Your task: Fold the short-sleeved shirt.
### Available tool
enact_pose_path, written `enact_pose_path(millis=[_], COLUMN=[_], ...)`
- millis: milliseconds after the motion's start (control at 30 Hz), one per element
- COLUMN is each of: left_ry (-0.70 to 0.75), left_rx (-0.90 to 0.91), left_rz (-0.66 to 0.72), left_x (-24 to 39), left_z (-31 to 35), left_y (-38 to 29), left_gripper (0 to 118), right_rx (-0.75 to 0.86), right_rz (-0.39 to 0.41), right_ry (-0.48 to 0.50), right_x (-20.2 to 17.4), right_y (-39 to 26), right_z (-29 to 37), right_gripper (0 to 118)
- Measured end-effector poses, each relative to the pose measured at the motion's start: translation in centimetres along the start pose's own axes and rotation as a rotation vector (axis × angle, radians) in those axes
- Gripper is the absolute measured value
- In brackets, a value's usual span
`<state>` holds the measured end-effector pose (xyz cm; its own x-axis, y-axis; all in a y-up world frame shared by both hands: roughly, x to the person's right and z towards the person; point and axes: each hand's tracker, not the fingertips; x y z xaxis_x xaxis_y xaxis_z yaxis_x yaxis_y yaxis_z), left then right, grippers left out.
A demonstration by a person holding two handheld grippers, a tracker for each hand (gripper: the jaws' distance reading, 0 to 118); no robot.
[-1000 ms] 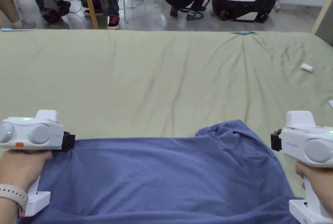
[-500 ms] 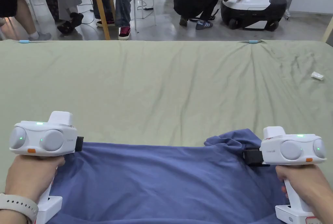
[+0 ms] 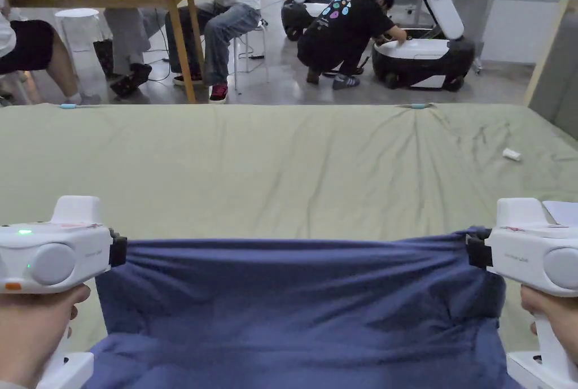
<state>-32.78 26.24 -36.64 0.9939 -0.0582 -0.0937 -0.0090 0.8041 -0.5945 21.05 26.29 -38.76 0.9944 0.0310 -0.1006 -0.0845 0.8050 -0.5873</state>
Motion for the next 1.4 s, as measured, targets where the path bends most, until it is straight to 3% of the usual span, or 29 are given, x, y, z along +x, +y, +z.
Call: enact_pose_path(millis=[133, 233, 367, 500, 533, 567, 600, 633, 667, 700, 833, 900, 933, 967, 1000, 1033, 1067, 1300, 1400], left_ry=[-0.02, -0.03, -0.041, -0.032, -0.019, 0.019, 0.056, 0.081, 0.076, 0.044, -0.054, -0.032, 0.001, -0.013, -0.035, -0.061, -0.054, -0.055, -0.064], left_rx=[0.018, -0.077, -0.257, -0.232, -0.203, -0.153, -0.113, -0.059, -0.011, 0.033, 0.141, 0.205, 0.209, 0.193, 0.191, 0.188, 0.178, 0.154, 0.103], left_rz=[-0.024, -0.044, -0.029, 0.024, 0.025, 0.003, -0.018, -0.035, -0.041, -0.046, -0.066, -0.106, -0.12, -0.121, -0.113, -0.096, -0.102, -0.097, 0.006], left_x=[-0.8, -1.1, -1.5, -1.8, -1.5, -1.0, -0.4, 0.6, 1.7, 2.8, 8.8, 11.2, 12.5, 13.2, 13.6, 14.0, 14.3, 11.4, 7.1], left_z=[5.6, 7.0, 5.8, 5.9, 6.2, 6.8, 7.3, 8.0, 8.4, 8.8, 8.8, 6.9, 6.4, 6.0, 5.7, 5.3, 5.1, 5.5, 5.5], left_y=[-4.2, -9.0, -15.0, -15.6, -15.0, -14.0, -13.1, -11.7, -10.4, -9.2, -4.6, -3.9, -3.7, -3.6, -3.5, -3.7, -3.7, -4.3, -5.6], left_gripper=[0, 0, 0, 1, 9, 27, 57, 94, 108, 108, 104, 86, 66, 47, 26, 0, 0, 0, 0], right_rx=[0.022, -0.037, -0.195, -0.191, -0.157, -0.12, -0.092, -0.06, -0.012, 0.031, 0.178, 0.246, 0.268, 0.269, 0.269, 0.274, 0.253, 0.228, 0.228], right_rz=[0.02, 0.044, 0.003, -0.052, -0.054, -0.043, -0.028, -0.007, 0.0, -0.001, 0.002, 0.016, 0.019, 0.028, 0.027, 0.019, -0.001, 0.006, 0.033], right_ry=[-0.007, -0.017, -0.001, -0.006, 0.008, 0.007, -0.017, -0.037, -0.038, -0.032, 0.002, -0.023, -0.038, -0.043, -0.038, -0.021, 0.008, 0.015, 0.019], right_x=[-0.5, -1.1, -0.9, -1.1, -1.1, -1.4, -2.0, -2.6, -3.4, -4.1, -8.5, -10.6, -11.6, -12.2, -12.6, -12.7, -12.7, -12.2, -13.1], right_y=[-4.2, -8.5, -14.4, -14.6, -13.8, -12.7, -11.7, -10.4, -9.1, -8.0, -3.6, -2.5, -2.4, -2.4, -2.6, -2.7, -2.7, -4.0, -4.2], right_z=[5.7, 6.8, 4.7, 5.1, 5.6, 6.2, 6.7, 7.1, 7.6, 8.1, 8.0, 7.6, 7.1, 6.7, 6.5, 6.2, 5.8, 5.7, 6.8], right_gripper=[1, 1, 2, 2, 6, 22, 52, 92, 111, 118, 118, 118, 113, 99, 72, 17, 1, 0, 0])
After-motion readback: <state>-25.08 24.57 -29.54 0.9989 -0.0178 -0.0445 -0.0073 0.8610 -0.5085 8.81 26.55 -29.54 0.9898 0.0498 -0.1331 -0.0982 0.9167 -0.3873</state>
